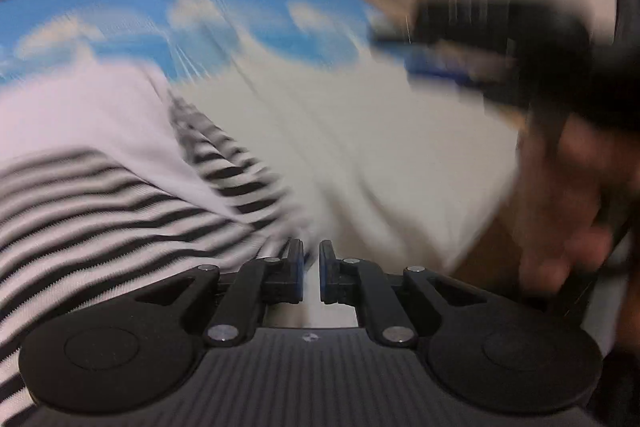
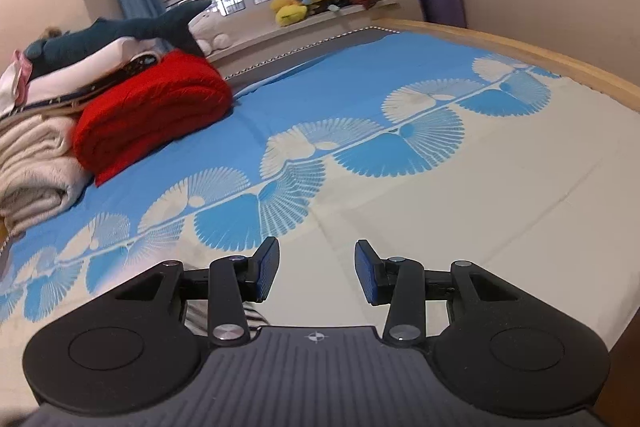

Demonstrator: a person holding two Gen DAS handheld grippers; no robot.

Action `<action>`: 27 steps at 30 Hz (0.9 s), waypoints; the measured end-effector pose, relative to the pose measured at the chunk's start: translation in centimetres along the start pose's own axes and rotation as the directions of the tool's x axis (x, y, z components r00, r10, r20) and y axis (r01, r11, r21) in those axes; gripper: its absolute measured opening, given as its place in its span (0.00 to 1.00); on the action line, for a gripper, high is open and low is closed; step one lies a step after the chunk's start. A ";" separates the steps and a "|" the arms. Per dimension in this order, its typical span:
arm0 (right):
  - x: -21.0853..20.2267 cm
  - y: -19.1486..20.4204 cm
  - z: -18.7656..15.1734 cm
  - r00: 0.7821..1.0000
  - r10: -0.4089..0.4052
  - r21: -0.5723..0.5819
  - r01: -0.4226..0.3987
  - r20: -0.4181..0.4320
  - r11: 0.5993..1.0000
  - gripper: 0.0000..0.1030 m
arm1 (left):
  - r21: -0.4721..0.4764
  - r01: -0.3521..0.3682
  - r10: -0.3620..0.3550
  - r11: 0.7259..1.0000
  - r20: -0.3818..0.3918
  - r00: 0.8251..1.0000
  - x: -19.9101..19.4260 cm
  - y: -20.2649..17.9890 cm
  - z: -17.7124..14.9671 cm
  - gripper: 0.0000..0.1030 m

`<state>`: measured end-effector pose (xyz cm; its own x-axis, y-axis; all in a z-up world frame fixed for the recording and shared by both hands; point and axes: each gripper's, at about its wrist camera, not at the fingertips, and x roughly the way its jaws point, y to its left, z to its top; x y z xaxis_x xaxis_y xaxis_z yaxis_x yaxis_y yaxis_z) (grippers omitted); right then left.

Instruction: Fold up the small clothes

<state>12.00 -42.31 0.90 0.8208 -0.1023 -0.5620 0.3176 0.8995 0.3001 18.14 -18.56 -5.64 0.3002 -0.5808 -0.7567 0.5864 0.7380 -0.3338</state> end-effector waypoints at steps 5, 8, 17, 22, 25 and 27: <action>1.0 -0.3 1.0 0.996 0.086 -0.014 -0.086 -0.040 0.996 0.42 | 0.053 0.003 -0.007 0.999 0.080 0.997 -5.2 2.0 -0.5 0.41; 2.7 0.4 1.8 0.973 0.200 -0.054 -0.208 -0.119 0.977 0.42 | 0.053 -0.099 0.092 0.994 0.121 0.988 -9.2 5.1 -1.5 0.42; 9.0 5.3 1.0 0.829 0.404 -0.005 -0.440 -0.386 0.898 0.42 | -0.093 -0.302 0.311 0.949 0.102 0.945 -12.8 14.3 -4.4 0.56; 10.7 8.1 0.0 0.838 0.348 -0.025 -0.394 -0.419 0.919 0.42 | -0.276 -0.255 0.290 0.927 0.095 0.952 -12.7 15.4 -5.3 0.62; 11.5 8.8 -0.6 0.828 0.342 -0.003 -0.383 -0.444 0.924 0.42 | -0.326 -0.236 0.284 0.915 0.105 0.953 -12.7 16.0 -5.3 0.71; 12.4 9.4 -1.0 0.827 0.328 -0.007 -0.372 -0.457 0.928 0.42 | -0.327 -0.253 0.294 0.910 0.081 0.952 -11.9 16.2 -5.5 0.71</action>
<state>24.68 -34.72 -4.06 0.5657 0.4046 -0.7185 -0.0139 0.8759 0.4822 19.95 2.23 -5.13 0.5189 -0.3641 -0.7734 0.2119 0.9313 -0.2962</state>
